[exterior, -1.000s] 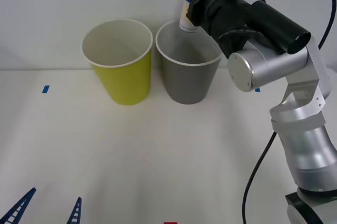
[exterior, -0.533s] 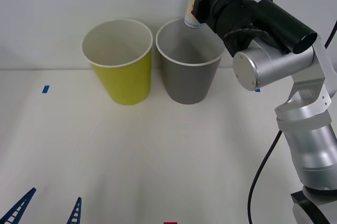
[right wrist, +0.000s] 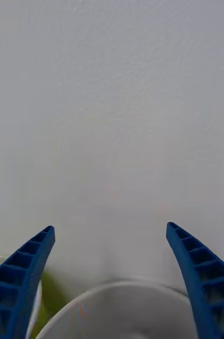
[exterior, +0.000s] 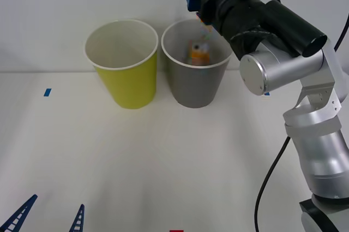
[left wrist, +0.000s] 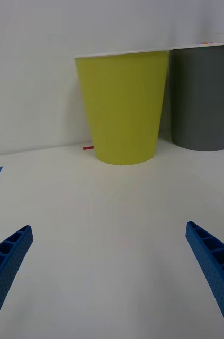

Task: Put cans in the gray bin and PET bottles in the light green bin.

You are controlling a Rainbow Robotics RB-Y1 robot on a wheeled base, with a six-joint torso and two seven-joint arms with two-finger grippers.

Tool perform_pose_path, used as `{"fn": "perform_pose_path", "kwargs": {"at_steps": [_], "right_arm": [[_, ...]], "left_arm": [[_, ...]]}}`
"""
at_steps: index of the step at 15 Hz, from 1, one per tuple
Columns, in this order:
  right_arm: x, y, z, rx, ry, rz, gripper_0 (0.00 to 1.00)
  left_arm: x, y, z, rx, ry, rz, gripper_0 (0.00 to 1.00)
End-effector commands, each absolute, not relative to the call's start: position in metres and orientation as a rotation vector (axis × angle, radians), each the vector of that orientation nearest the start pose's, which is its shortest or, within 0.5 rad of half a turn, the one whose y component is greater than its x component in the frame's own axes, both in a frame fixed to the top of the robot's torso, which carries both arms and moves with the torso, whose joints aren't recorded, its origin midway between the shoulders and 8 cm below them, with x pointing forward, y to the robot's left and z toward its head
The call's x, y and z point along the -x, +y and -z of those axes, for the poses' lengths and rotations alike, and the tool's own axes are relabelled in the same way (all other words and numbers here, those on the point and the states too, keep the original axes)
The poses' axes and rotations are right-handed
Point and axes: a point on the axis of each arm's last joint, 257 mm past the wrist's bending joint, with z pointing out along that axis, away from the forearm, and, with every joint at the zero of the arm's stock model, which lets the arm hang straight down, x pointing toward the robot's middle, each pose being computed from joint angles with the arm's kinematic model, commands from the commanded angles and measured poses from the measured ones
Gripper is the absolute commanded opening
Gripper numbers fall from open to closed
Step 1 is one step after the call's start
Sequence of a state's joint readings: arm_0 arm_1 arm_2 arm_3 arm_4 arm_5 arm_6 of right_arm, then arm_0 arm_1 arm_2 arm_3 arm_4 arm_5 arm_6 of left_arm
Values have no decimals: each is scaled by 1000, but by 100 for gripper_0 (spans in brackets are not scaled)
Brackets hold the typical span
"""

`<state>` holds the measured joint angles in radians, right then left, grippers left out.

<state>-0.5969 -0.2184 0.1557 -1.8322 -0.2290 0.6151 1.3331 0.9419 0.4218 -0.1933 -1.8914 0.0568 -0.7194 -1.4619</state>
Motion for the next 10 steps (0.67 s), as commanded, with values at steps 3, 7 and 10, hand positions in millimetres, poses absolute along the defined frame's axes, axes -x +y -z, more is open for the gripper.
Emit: {"fn": "perform_pose_path", "kwargs": {"at_steps": [3, 7, 10], "right_arm": [[-553, -82, -52, 262, 1392, -414, 95], [-508, -121, -29, 259, 1407, -368, 95], [-479, -153, -13, 227, 1424, -327, 95]], "left_arm": [[-233, 269, 258, -172, 1514, 57, 100], [-233, 269, 258, -172, 1514, 57, 100], [-233, 269, 258, -172, 1514, 57, 100]]}}
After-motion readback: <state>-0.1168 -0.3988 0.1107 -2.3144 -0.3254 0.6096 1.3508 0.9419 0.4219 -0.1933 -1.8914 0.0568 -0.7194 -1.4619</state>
